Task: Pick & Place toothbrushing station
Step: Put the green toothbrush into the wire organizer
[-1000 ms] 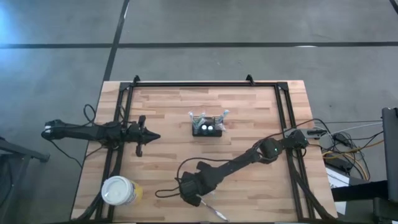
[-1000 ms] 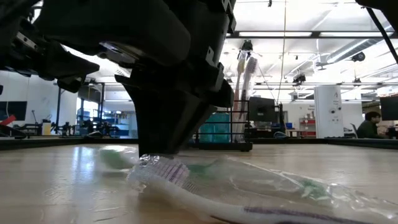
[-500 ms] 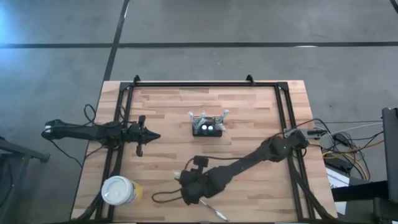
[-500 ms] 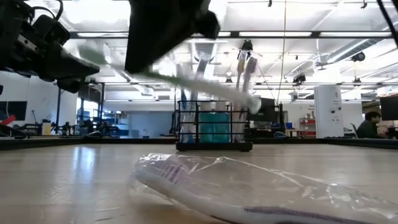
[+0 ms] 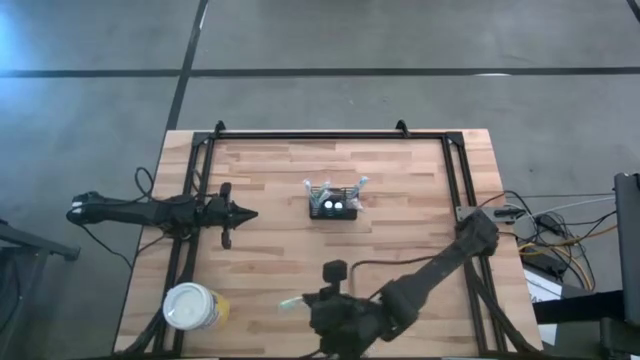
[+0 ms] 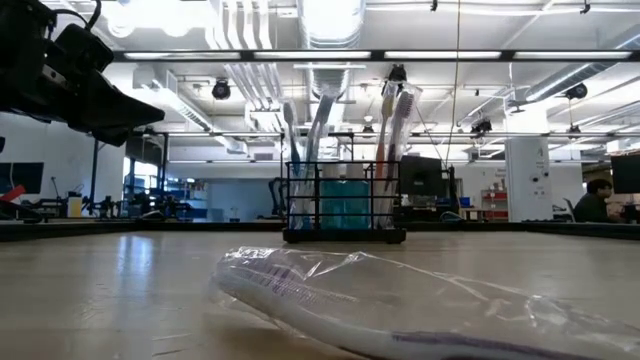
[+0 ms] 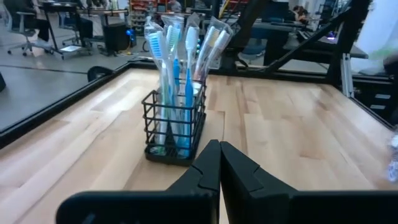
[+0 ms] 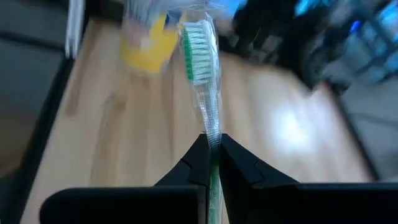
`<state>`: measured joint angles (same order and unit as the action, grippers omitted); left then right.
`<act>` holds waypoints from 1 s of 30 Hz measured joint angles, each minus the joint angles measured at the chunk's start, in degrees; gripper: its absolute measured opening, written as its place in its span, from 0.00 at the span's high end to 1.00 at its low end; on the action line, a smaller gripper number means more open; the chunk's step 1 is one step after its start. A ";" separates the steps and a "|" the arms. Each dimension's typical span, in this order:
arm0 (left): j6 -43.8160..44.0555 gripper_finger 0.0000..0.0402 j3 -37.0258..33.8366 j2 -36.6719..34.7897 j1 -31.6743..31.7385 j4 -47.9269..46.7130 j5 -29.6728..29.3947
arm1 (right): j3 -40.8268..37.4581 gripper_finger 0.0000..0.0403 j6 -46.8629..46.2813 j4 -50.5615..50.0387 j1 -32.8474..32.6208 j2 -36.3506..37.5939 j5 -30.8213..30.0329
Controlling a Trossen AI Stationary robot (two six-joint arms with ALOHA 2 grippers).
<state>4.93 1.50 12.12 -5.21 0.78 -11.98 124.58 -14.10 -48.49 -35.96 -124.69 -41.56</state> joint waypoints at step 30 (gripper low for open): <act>0.88 0.99 0.13 -0.02 -0.01 -0.38 -1.81 | -74.83 0.97 26.30 70.30 10.76 61.60 33.26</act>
<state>5.81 1.63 12.10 -5.23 0.40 -13.79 49.74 12.19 21.81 -25.19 -63.09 -8.31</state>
